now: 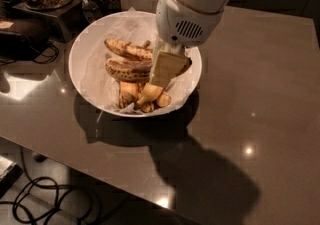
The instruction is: Pick banana from white bowl
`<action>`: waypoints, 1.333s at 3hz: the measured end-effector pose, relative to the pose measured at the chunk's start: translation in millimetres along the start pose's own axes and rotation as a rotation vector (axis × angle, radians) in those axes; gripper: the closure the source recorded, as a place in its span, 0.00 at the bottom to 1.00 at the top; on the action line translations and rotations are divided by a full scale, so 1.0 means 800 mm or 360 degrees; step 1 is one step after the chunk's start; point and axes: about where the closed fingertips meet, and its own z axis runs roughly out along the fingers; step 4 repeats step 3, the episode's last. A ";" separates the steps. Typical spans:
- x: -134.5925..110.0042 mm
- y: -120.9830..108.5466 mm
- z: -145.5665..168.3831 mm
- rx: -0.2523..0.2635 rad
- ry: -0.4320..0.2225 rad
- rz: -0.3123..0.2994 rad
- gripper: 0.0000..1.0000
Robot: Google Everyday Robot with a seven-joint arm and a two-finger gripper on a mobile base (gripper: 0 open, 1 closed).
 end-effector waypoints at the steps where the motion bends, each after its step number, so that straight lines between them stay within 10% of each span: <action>1: -0.014 0.033 -0.019 0.0010 -0.0063 -0.0044 1.00; 2: -0.019 0.094 -0.056 0.0042 -0.0110 -0.0024 1.00; 4: -0.019 0.094 -0.056 0.0042 -0.0110 -0.0024 1.00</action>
Offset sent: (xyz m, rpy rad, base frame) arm -0.1125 -0.0010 0.0227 0.0853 0.0017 0.0101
